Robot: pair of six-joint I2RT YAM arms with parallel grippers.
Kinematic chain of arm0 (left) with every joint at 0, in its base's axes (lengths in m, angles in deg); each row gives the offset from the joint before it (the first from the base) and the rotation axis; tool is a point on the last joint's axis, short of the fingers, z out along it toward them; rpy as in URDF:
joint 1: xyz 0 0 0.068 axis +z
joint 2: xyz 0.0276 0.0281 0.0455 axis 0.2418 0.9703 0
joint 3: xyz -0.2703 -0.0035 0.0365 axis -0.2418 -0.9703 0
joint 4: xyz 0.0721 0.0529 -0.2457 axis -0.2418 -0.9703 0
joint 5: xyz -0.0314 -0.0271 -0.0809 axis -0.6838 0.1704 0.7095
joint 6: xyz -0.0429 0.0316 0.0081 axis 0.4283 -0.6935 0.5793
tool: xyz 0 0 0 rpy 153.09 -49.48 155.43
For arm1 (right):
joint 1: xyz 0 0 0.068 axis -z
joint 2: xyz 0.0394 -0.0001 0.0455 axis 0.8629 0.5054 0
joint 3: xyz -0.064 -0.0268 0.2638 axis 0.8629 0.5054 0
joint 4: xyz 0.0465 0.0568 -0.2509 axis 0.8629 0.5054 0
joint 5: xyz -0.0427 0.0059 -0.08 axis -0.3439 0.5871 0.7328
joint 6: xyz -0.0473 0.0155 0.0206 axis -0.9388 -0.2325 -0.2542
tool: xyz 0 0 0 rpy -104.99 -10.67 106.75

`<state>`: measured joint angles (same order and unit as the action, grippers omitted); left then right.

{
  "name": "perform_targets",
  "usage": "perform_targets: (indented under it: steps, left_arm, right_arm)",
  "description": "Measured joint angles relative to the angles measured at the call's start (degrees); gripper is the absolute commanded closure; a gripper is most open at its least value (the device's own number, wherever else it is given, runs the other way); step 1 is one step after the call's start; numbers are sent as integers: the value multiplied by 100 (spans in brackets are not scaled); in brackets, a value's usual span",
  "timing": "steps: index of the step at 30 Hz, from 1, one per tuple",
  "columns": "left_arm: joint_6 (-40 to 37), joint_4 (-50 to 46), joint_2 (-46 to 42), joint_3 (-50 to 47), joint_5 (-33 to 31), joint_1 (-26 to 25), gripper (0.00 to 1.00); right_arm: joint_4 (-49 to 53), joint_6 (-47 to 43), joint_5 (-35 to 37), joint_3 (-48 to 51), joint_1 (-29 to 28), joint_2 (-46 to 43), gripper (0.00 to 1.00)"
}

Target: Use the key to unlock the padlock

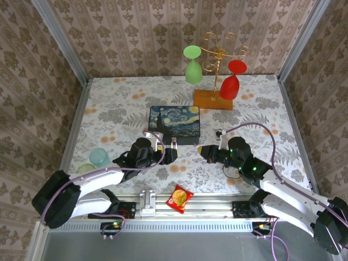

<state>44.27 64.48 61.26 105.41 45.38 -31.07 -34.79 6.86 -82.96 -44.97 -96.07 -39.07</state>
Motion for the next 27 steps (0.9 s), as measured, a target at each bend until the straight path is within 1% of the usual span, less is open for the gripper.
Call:
perform_targets:
  steps: [4, 6, 11, 16, 19, 22, 27]
  left_arm:
    - [-428, 68, 750, 293, 79, 92, 13]
    - [-570, 293, 1034, 350, 162, 140, 15]
    - [-691, 1025, 1768, 376, 581, 457, 28]
    - [-732, 1346, 2020, 391, 835, 459, 35]
    - [-748, 1451, 2079, 426, 909, 455, 38]
    - [-726, 1532, 2096, 431, 916, 426, 45]
    - [-706, 1633, 2096, 431, 901, 411, 49]
  right_arm:
    - [0, 2, 20, 175, 0, -2, 100]
    - [7, 4, 46, 254, 0, -20, 100]
    - [15, 4, 125, 382, 0, -142, 100]
    - [20, 7, 170, 498, 0, -284, 100]
    - [22, 7, 232, 538, 0, -330, 100]
    - [22, 7, 256, 540, 0, -330, 100]
    - [20, 7, 258, 542, 0, -291, 100]
